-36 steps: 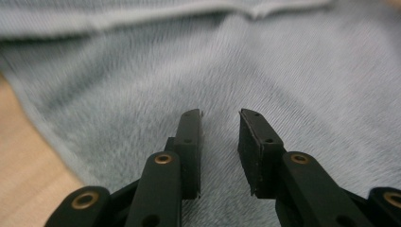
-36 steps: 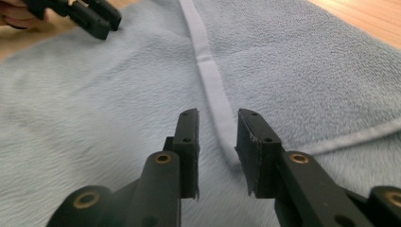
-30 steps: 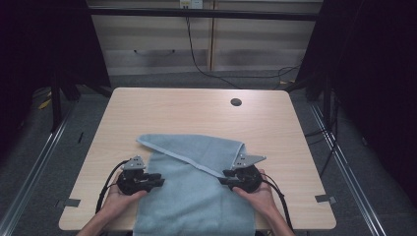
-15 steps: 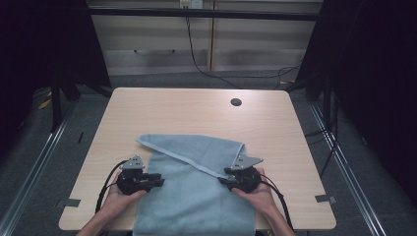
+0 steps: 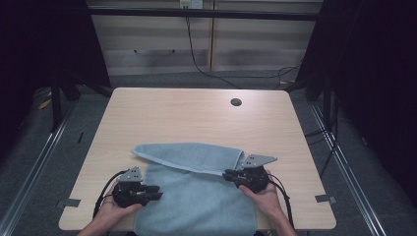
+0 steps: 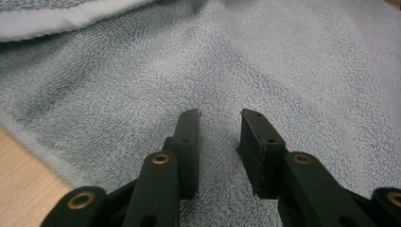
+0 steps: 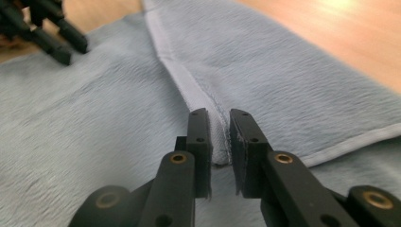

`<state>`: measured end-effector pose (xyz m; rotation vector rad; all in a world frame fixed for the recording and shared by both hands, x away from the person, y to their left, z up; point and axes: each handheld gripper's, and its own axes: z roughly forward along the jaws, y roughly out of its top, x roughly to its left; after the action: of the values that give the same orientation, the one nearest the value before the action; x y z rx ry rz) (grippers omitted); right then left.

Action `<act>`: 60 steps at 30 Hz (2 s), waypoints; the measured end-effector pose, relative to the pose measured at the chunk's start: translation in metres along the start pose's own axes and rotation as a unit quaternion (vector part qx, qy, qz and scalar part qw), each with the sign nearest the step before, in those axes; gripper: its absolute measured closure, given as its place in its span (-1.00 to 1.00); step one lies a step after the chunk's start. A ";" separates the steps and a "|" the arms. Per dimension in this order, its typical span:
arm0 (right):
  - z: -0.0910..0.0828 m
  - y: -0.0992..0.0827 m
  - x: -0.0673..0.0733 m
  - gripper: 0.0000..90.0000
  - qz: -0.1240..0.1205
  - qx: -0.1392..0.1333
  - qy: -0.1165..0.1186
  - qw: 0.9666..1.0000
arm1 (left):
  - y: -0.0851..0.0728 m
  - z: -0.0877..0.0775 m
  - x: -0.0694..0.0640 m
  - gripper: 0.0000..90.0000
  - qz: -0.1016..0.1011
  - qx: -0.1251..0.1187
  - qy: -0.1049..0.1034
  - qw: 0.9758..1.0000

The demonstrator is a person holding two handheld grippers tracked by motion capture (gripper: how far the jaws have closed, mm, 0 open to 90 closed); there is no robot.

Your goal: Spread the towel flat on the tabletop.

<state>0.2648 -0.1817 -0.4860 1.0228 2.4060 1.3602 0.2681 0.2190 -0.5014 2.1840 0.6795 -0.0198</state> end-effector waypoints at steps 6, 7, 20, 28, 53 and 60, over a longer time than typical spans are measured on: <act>0.004 0.008 -0.010 0.84 0.015 0.000 -0.012 1.000 | 0.004 -0.003 0.006 0.42 -0.012 -0.008 0.002 1.000; 0.007 0.008 -0.012 0.84 0.018 0.005 -0.016 1.000 | 0.005 -0.006 0.009 0.42 -0.015 -0.017 0.006 1.000; 0.019 -0.004 -0.036 0.85 0.048 0.039 -0.056 0.997 | 0.028 -0.048 0.076 0.23 -0.063 -0.116 0.090 0.987; 0.018 -0.005 -0.036 0.85 0.051 0.039 -0.052 0.997 | 0.025 -0.046 0.110 0.03 -0.085 -0.122 0.122 0.981; -0.005 0.013 -0.035 0.85 0.049 -0.014 -0.071 0.996 | 0.048 -0.019 0.100 0.99 -0.026 -0.122 0.120 0.985; -0.017 0.018 -0.041 0.85 0.058 -0.040 -0.081 0.994 | 0.052 -0.032 0.093 1.00 -0.038 -0.154 0.102 0.982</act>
<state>0.2959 -0.2136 -0.4686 1.2163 2.1890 1.3427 0.3655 0.2580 -0.4653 1.8765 0.8227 0.2572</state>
